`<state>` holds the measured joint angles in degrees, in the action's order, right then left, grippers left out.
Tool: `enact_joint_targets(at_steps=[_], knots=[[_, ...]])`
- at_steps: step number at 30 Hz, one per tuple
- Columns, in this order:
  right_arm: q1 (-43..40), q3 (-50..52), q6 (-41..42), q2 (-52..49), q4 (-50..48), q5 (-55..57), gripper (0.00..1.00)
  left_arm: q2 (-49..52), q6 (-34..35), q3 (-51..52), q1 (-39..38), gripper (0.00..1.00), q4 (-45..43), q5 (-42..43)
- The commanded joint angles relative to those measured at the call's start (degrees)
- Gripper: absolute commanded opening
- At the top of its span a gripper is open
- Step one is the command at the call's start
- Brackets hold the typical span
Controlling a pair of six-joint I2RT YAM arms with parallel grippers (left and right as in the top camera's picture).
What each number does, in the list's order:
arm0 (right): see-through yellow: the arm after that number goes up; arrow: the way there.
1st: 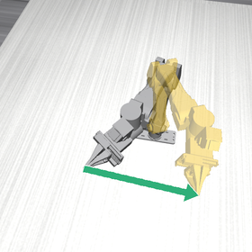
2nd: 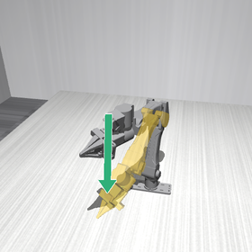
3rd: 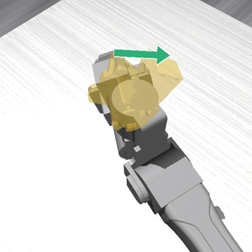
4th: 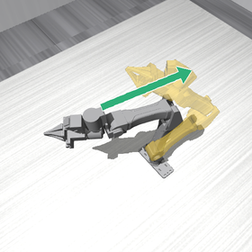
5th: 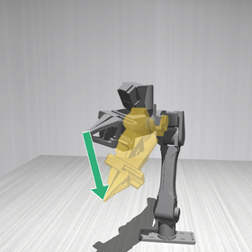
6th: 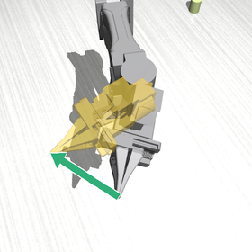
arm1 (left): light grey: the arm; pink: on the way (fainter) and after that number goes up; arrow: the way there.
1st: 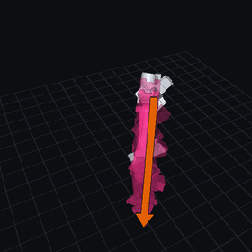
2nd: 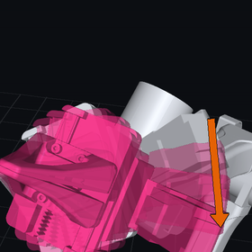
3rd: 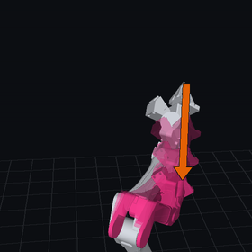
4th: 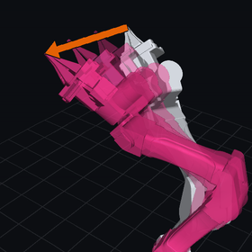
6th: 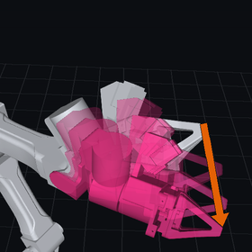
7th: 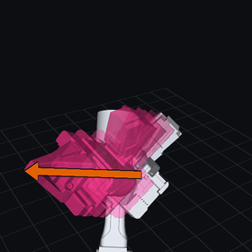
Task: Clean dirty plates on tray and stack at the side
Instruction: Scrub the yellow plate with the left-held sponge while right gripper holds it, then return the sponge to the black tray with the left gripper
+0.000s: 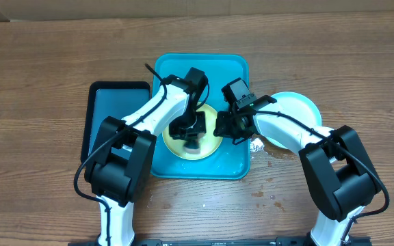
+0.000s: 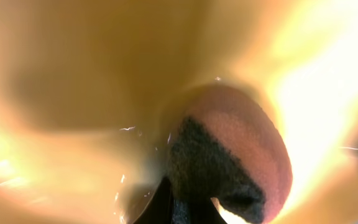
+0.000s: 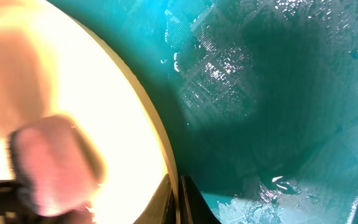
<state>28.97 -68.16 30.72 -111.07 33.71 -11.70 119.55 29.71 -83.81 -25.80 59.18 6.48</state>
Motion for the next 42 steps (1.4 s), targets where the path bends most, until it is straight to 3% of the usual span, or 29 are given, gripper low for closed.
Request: enact_joint_targets(at_steps=[1, 6, 10, 18, 23, 28, 36, 42], knots=[[-0.33, 0.55, -0.5, -0.61, 0.48, 3.06, 0.04, 2.27, 3.13, 2.1, 1.46, 0.04, 3.67, -24.98], [-0.33, 0.55, -0.48, -0.61, 0.46, 3.06, 0.04, 2.27, 6.38, 2.05, 2.82, 0.04, 5.27, -37.0], [-0.33, 0.55, -0.48, -0.61, 0.46, 3.06, 0.04, 2.27, 6.38, 0.61, 3.48, 0.04, 6.08, -41.48], [-0.33, 0.55, -0.48, -0.61, 0.46, 3.08, 0.04, 2.14, 12.61, -12.57, 3.56, 0.04, 19.26, -40.0], [-0.55, 0.55, -0.48, -0.61, 0.5, 3.08, 0.04, -0.39, 12.15, -25.2, 4.94, 0.04, 27.1, -35.08], [-0.55, 0.55, -0.48, -0.61, 1.03, 3.08, 0.04, -6.34, 7.34, -31.36, 8.68, 0.04, 29.11, -32.68], [-0.55, 0.55, -0.48, -0.61, 1.09, 3.1, 0.04, -8.63, 6.08, -25.94, 17.75, 0.04, 29.81, -27.96], [-0.55, 0.55, -0.5, -0.61, 1.55, 3.08, 0.04, -8.52, 2.4, -6.34, 21.46, 0.04, 15.43, -23.1]])
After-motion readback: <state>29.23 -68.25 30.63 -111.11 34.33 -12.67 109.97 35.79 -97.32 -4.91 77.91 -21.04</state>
